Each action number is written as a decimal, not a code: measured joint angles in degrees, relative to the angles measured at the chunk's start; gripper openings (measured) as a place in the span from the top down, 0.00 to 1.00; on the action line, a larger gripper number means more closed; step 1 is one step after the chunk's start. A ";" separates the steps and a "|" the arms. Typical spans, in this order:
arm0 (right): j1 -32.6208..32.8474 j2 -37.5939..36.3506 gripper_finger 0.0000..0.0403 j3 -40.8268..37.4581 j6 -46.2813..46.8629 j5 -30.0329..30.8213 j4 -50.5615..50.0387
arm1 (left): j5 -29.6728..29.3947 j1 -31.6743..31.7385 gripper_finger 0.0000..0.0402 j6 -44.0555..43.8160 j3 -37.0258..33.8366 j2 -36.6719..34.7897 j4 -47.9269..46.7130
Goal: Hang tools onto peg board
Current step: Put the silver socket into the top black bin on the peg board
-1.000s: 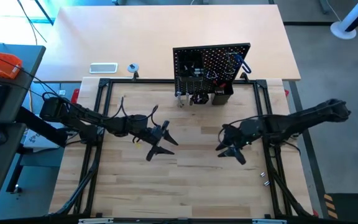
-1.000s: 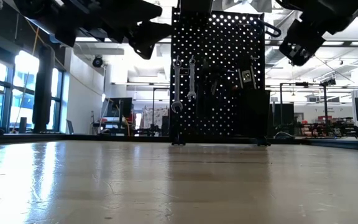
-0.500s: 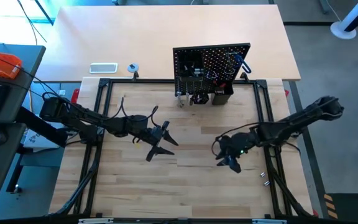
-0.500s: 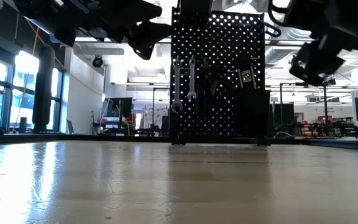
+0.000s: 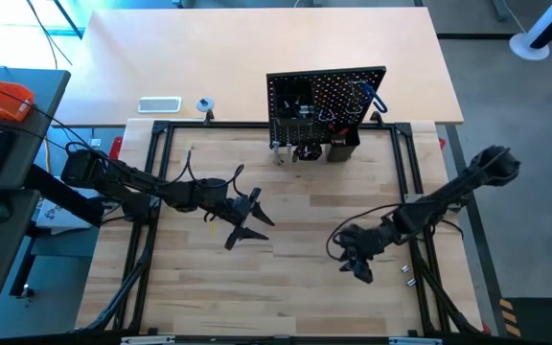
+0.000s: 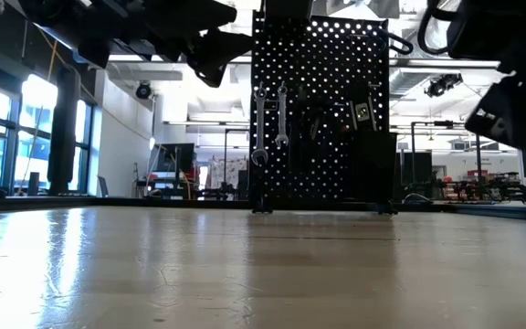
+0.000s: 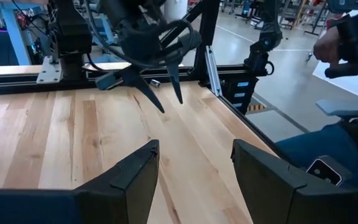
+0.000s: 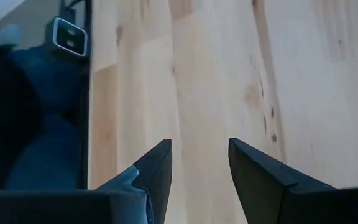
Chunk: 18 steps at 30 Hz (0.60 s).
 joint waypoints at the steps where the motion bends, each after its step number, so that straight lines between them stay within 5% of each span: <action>1: 0.38 0.43 0.62 0.00 0.64 0.54 0.00 | 0.00 0.00 0.51 -0.18 0.00 0.00 0.02; 18: 5.60 8.17 0.62 0.00 6.20 1.62 1.59 | -1.16 -3.21 0.51 -2.46 0.00 0.00 -0.52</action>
